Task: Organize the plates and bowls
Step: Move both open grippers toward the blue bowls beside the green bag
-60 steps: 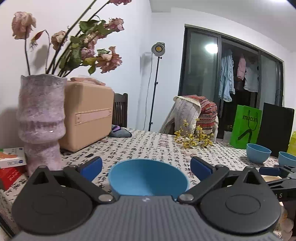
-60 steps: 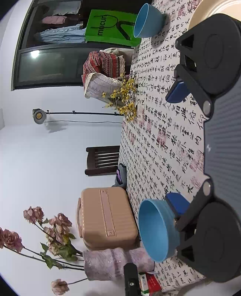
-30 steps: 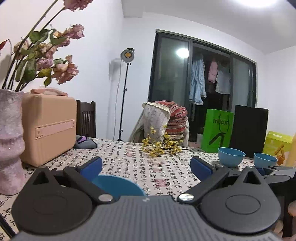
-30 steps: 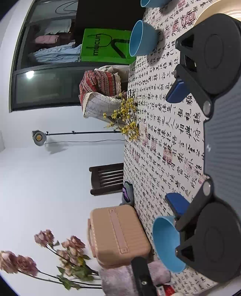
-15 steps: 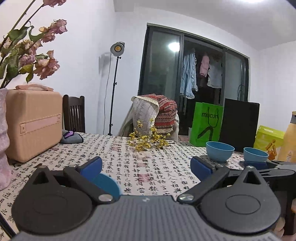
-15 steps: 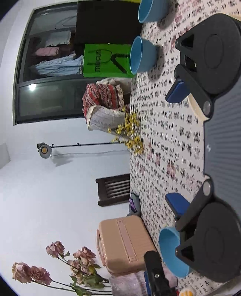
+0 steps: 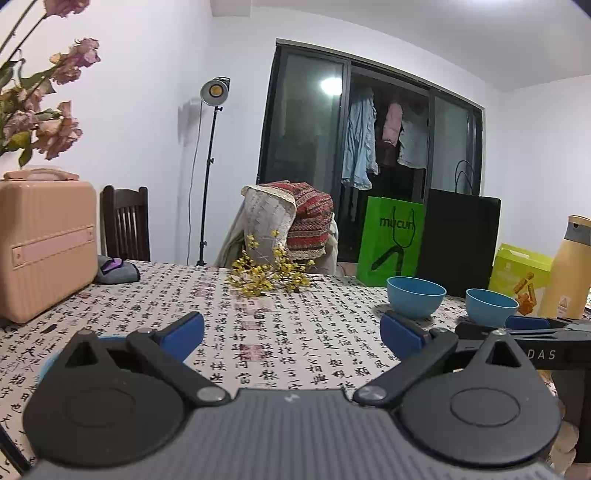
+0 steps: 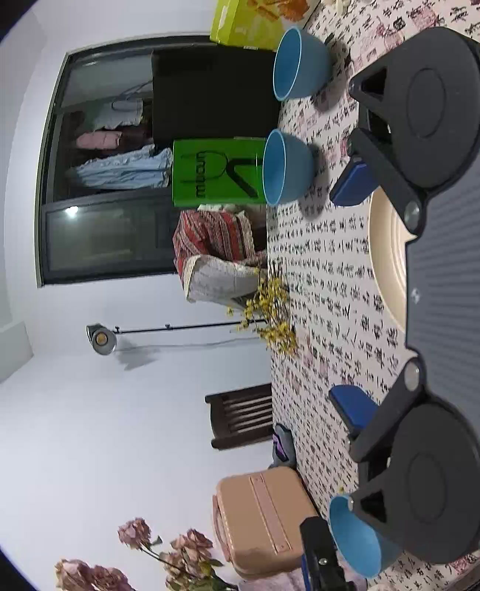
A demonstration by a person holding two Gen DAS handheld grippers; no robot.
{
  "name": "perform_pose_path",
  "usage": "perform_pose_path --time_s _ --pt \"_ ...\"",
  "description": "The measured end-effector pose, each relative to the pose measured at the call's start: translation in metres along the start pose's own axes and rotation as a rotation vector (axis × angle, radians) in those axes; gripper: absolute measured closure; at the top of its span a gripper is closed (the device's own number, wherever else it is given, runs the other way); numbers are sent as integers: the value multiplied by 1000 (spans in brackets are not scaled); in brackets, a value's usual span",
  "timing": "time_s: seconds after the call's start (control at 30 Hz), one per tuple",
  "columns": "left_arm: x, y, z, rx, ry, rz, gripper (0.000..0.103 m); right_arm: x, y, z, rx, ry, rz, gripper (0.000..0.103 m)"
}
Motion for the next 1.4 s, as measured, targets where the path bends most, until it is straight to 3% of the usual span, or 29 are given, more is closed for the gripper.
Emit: perform_pose_path --time_s 0.73,1.4 --pt "-47 15 -48 27 -109 26 0 3 18 -68 -46 -136 -43 0" --pt "-98 46 -99 19 -192 2 0 -10 42 -116 -60 -220 -92 0"
Point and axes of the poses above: each gripper's, at about its wrist camera, not at the fingertips, and x roughly against the way its jaws point, z to its left, y to its top, the point moved 3 cm from there along -x, roughly the way its jaws point, and after that the axes turned 14 degrees about -x, right-handed, at the moved point
